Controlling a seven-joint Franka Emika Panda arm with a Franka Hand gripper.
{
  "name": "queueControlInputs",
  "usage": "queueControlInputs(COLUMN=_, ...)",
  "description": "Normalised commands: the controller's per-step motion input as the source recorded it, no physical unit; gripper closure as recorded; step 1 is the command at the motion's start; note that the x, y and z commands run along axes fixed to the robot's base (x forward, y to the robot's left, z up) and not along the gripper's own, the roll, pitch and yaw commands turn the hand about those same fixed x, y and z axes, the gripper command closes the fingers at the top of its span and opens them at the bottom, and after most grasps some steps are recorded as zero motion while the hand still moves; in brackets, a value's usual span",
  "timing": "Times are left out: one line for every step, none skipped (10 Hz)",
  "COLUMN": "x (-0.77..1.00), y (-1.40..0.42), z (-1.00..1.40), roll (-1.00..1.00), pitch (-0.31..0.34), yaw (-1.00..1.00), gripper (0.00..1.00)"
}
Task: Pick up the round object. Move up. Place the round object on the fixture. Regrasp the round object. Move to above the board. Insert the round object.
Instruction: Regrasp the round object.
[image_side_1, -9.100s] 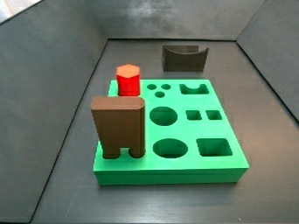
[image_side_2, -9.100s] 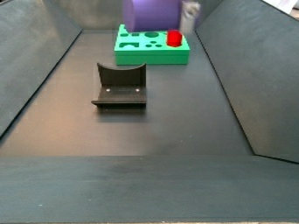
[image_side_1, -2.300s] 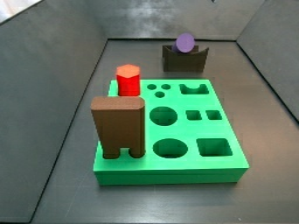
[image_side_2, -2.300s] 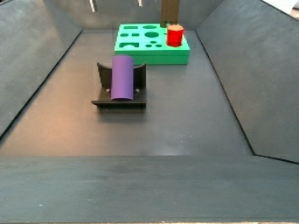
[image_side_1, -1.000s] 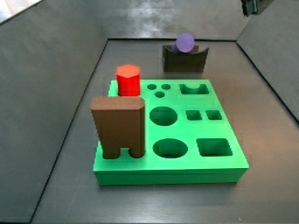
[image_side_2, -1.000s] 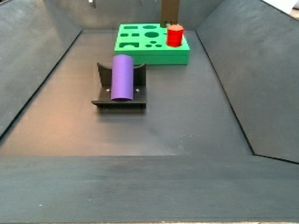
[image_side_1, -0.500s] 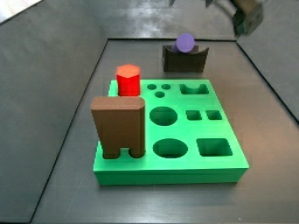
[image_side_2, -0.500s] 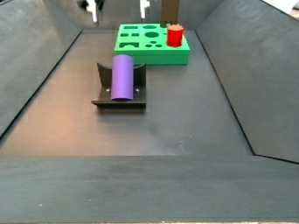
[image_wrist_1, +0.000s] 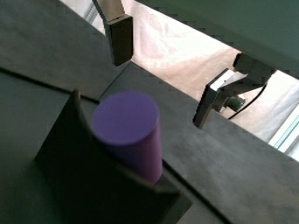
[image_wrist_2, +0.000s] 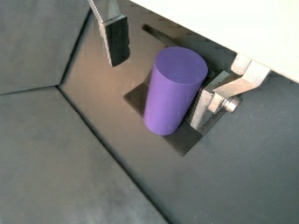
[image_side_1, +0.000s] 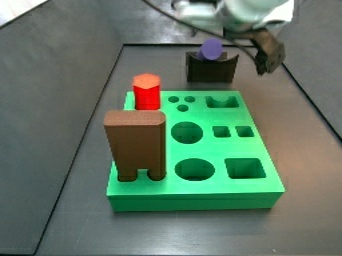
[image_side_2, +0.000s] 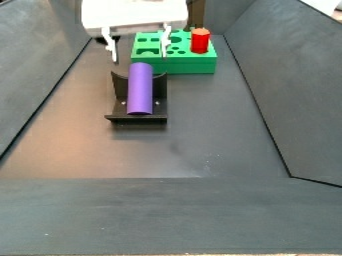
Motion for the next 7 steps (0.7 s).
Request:
queueControlInputs(x=0.12, y=0.03, z=-1.00, roll=0.07, pitch=-0.084, yaw=0.05, gripper=0.00)
queueControlInputs(x=0.10, y=0.02, z=-0.86, roll=0.07, pitch=-0.087, yaw=0.03, gripper=0.00)
queueControlInputs(x=0.09, y=0.01, z=-0.65, roll=0.06, pitch=-0.084, yaw=0.01, gripper=0.00)
queueControlInputs(x=0.08, y=0.01, z=-0.50, roll=0.06, pitch=-0.075, yaw=0.00, gripper=0.00)
queueControlInputs(x=0.07, y=0.01, z=-0.40, roll=0.06, pitch=-0.066, yaw=-0.01, gripper=0.00)
queueControlInputs(x=0.06, y=0.00, z=-0.21, roll=0.05, pitch=-0.038, yaw=-0.02, gripper=0.00)
queueControlInputs(x=0.01, y=-0.01, z=-0.17, roll=0.05, pitch=-0.035, yaw=-0.02, gripper=0.00)
